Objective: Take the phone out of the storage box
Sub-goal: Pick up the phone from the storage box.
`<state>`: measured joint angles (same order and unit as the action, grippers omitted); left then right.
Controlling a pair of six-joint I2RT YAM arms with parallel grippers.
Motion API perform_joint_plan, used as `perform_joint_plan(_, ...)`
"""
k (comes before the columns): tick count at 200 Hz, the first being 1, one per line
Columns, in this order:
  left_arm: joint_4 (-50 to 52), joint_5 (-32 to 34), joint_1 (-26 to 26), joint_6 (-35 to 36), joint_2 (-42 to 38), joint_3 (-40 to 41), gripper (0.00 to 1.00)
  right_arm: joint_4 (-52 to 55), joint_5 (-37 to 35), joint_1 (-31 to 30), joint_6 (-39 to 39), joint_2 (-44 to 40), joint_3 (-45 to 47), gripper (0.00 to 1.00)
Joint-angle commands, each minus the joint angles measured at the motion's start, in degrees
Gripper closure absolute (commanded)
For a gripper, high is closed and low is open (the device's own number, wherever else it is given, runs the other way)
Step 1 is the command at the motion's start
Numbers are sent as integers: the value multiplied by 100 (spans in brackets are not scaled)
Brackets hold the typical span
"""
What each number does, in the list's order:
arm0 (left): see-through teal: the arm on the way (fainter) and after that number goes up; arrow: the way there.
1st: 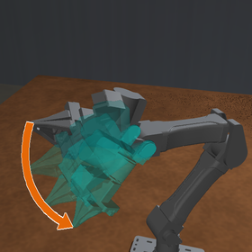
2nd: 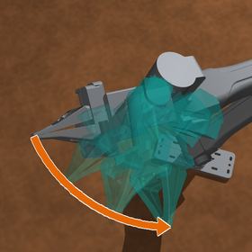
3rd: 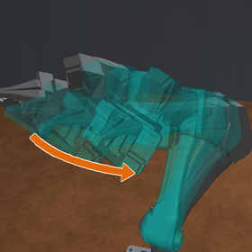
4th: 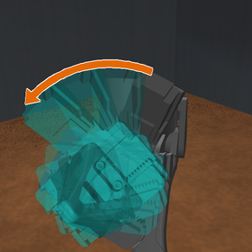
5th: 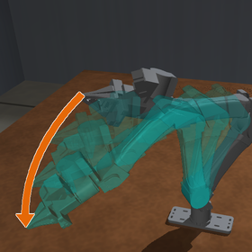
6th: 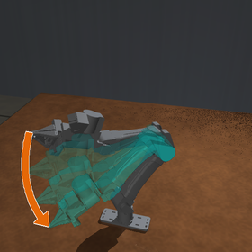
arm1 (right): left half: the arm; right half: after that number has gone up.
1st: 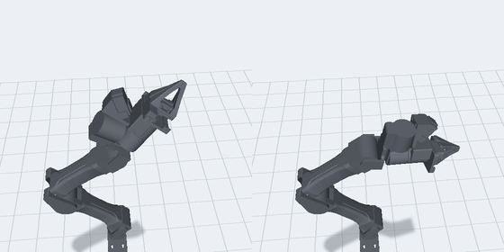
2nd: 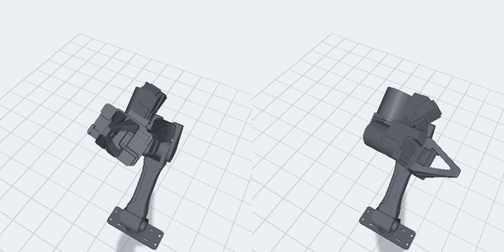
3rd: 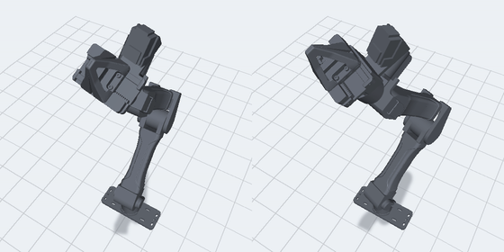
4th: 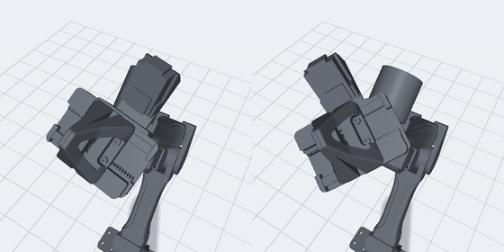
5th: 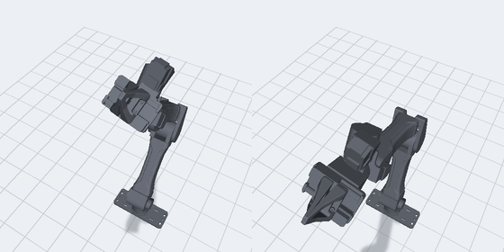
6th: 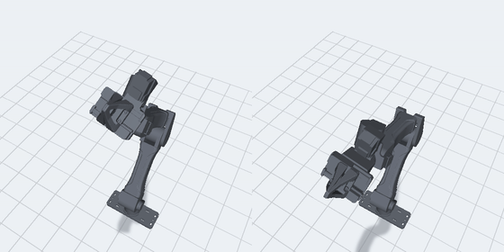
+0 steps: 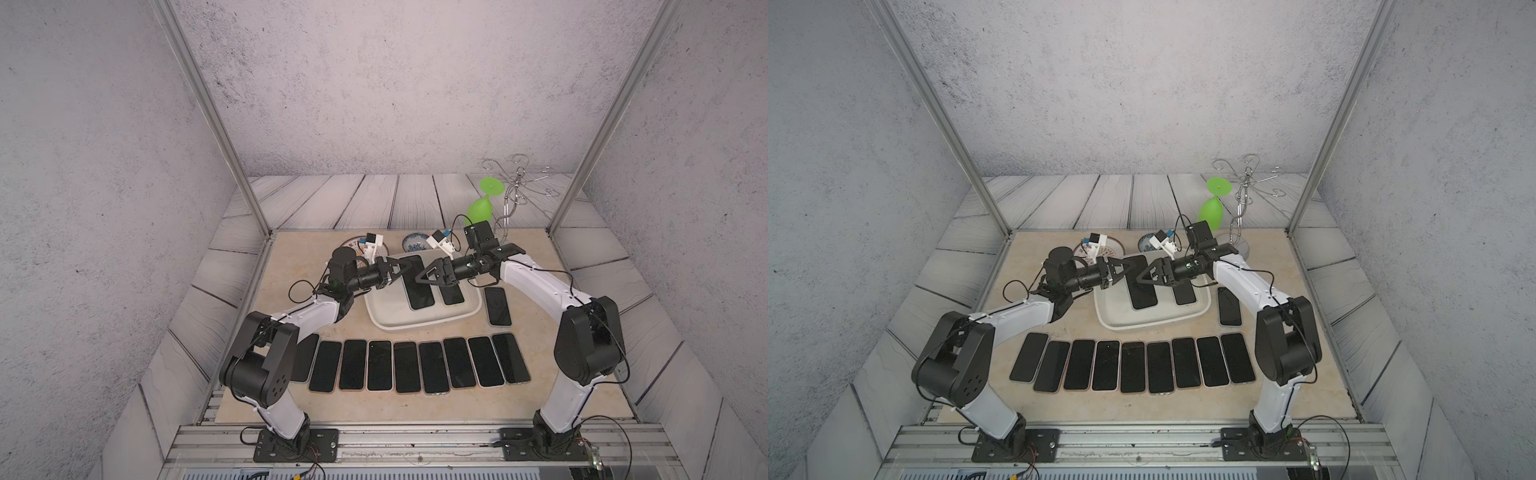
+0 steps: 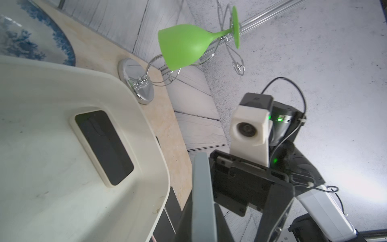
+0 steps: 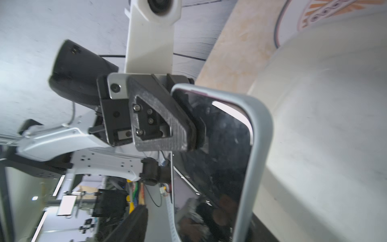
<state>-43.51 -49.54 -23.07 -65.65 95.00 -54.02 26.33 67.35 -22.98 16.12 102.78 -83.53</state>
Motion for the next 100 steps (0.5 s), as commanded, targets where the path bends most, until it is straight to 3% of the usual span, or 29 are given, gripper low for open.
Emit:
perform_joint_plan(1,-1100,-555,-31,-784,38,46,100,-1071,950,-122,673,-83,111,43)
perform_joint_plan(21,-1048,-575,7,-744,41,14,100,-867,898,-99,541,-138,105,65)
perform_joint_plan(26,-991,-566,32,-723,25,20,96,-729,884,-76,444,-180,98,71)
perform_joint_plan(38,-910,-608,189,-704,-26,44,58,-388,810,26,248,-288,80,81)
perform_joint_plan(53,-875,-584,532,-758,-155,182,35,82,409,328,87,-508,147,93)
perform_joint_plan(72,-585,-497,951,-724,-417,339,19,916,-606,931,-110,-886,231,100)
perform_joint_plan(80,-259,-418,1066,-585,-563,380,17,1286,-1061,1248,-288,-1087,282,100)
perform_joint_plan(100,1005,-199,1090,137,-965,339,16,2592,-3271,1856,-844,-1456,146,100)
